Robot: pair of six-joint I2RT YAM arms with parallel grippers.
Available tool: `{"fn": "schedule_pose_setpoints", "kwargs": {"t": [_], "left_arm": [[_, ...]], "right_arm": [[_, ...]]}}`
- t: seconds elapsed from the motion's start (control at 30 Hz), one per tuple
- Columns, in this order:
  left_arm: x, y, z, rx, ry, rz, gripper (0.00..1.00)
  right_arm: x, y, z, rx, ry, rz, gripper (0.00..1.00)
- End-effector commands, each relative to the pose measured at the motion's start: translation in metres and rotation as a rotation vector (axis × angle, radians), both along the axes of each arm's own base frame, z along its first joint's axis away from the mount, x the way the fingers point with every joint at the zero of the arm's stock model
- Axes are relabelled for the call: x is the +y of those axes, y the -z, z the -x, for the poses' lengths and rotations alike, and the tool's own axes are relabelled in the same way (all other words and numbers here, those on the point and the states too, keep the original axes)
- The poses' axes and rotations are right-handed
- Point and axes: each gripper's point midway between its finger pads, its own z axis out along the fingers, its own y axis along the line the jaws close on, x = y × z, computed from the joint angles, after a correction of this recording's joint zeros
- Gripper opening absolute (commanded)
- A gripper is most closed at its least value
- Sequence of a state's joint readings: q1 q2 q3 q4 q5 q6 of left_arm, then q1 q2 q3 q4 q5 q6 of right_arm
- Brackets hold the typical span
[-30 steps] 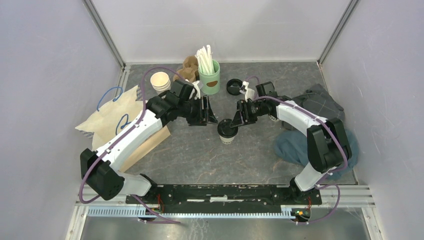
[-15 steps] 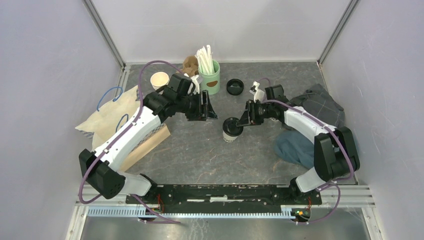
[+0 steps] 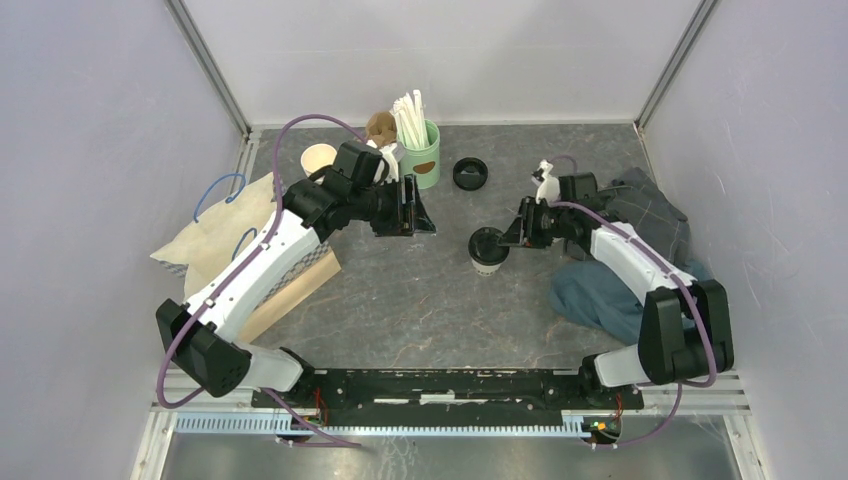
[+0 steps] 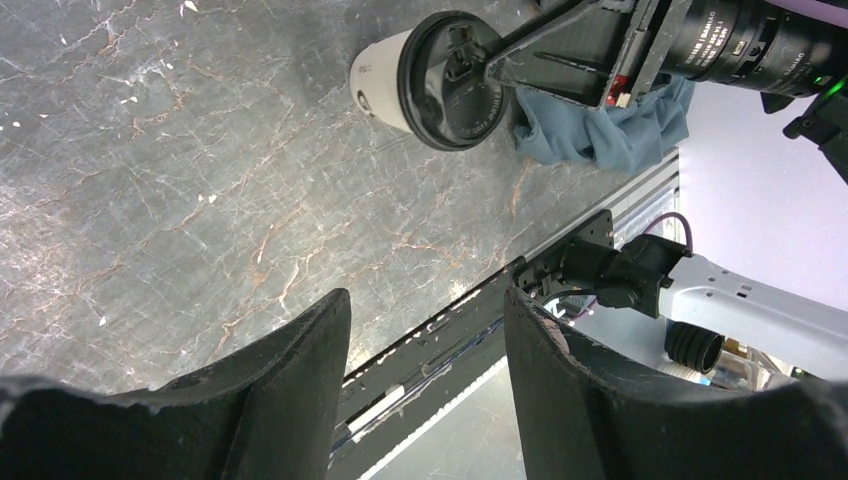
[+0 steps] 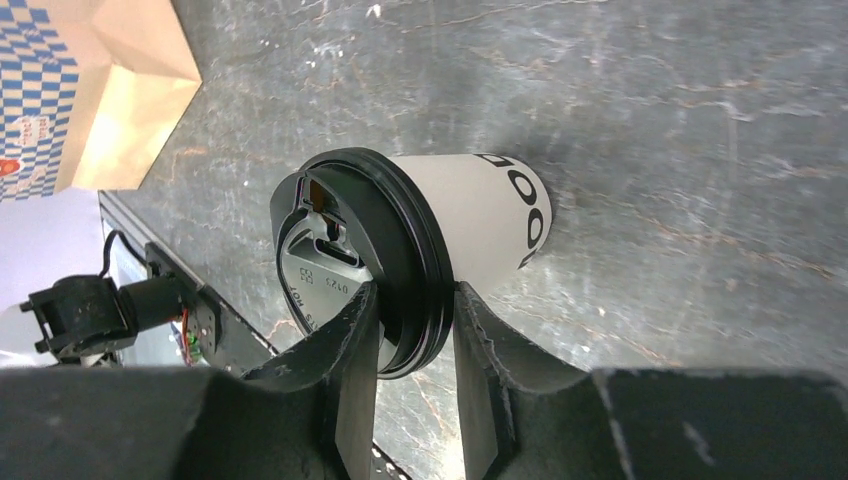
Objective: Pack the takeout coffee
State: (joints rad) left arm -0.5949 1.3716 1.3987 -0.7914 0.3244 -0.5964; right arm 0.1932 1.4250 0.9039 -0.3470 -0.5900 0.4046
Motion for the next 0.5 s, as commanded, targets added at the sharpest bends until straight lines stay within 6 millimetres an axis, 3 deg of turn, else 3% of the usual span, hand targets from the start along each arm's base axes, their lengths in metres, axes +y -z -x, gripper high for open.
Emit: {"fn": "schedule_pose_setpoints", "kwargs": {"t": [0.0,0.3,0.47], "left_arm": [[-0.002,-0.019,-0.002,-0.061,0.044,0.021,0.65],[-0.005,-0.022,-0.003,-0.058,0.053,0.033,0.64],[-0.007,-0.024,-0.003,-0.055,0.057,0.038,0.64]], "right_arm": [[-0.033,0.009,-0.001,0.001,0.11,0.078,0.33],[-0.095,0.01,0.001,0.003,0.301,0.118,0.34],[-0.116,0.017,0.006,0.037,0.365,0.151,0.34]]}}
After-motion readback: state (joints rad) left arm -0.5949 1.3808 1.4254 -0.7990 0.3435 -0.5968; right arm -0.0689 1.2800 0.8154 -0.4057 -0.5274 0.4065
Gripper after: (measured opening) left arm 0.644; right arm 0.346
